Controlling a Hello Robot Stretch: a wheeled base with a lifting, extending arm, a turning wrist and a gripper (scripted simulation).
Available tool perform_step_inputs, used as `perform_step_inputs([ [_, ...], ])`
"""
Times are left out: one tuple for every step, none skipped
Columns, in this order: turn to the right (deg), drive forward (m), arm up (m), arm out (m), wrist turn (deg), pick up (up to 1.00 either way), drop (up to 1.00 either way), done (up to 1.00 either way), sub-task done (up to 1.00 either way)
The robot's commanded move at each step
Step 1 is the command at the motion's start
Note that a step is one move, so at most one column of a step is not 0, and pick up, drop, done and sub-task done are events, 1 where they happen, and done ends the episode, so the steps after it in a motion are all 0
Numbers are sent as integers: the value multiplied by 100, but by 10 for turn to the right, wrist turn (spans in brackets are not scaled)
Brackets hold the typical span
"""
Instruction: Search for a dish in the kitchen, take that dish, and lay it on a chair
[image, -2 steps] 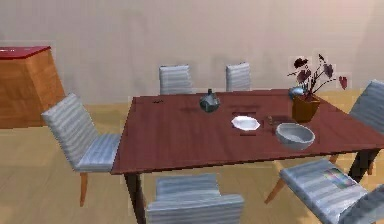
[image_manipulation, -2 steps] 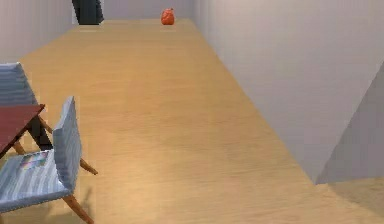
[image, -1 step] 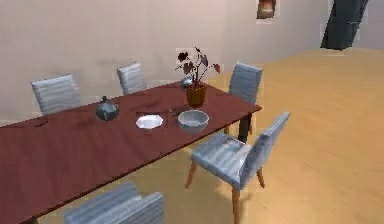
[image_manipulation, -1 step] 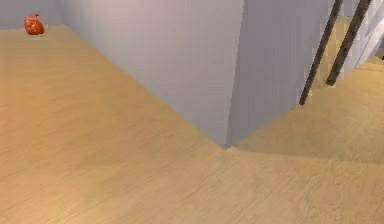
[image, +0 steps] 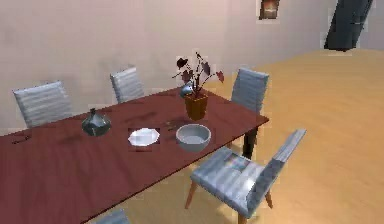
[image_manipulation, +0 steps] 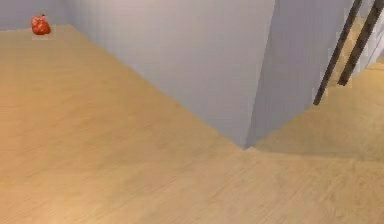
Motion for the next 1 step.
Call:
perform_step_inputs([
  [420, 0, 0, 0, 0, 0, 0, 0, 0],
])
